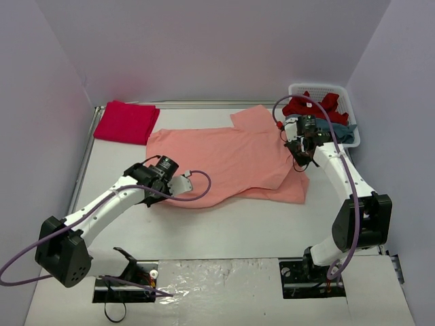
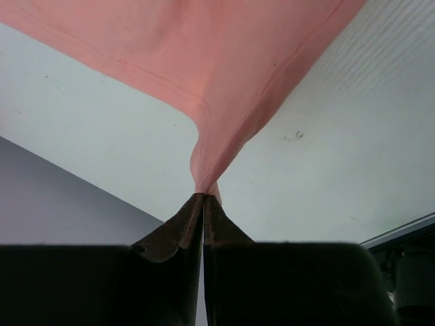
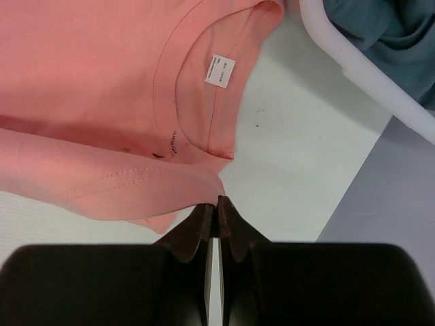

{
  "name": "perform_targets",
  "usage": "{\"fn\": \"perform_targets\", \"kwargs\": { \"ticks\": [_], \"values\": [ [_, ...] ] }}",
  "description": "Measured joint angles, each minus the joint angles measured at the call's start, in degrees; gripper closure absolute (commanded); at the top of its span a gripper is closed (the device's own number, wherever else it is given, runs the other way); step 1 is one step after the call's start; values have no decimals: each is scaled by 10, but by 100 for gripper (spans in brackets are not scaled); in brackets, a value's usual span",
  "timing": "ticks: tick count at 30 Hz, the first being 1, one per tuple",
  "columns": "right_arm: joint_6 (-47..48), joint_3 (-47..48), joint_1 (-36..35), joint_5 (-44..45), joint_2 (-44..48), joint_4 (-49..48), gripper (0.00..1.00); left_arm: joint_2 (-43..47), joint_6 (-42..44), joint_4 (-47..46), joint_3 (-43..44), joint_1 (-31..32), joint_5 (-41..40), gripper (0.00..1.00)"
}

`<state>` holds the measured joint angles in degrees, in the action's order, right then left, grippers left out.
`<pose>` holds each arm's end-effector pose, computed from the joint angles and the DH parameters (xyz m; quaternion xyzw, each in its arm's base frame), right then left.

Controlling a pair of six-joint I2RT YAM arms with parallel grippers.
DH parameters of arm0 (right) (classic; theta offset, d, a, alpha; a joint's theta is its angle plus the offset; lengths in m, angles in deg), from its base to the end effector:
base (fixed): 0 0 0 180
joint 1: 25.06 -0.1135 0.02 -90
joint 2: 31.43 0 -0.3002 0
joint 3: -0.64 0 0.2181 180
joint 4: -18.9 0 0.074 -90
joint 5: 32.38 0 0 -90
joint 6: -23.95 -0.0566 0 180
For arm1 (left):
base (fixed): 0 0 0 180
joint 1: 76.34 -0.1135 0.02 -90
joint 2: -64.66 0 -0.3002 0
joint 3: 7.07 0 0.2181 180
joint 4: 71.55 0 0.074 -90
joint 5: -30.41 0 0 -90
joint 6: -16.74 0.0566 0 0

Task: Fold and stack the t-shirts
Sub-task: Fold the flattened tshirt in 1/3 of the way

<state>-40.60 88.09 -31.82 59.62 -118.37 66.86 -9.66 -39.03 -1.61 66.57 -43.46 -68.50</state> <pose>0.3084 0.0346 0.3190 -0.2524 0.8969 -0.0750 0.3553 0.1728 -0.1012 0.2774 0.5323 0.8262 0.0785 0.1669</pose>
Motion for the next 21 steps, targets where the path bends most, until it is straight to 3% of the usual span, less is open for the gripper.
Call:
{"fn": "perform_targets", "kwargs": {
  "ticks": [21],
  "values": [
    [-2,53,0,-1,-11,2,100,14,-19,-83,10,-37,-86,98]
  ]
}}
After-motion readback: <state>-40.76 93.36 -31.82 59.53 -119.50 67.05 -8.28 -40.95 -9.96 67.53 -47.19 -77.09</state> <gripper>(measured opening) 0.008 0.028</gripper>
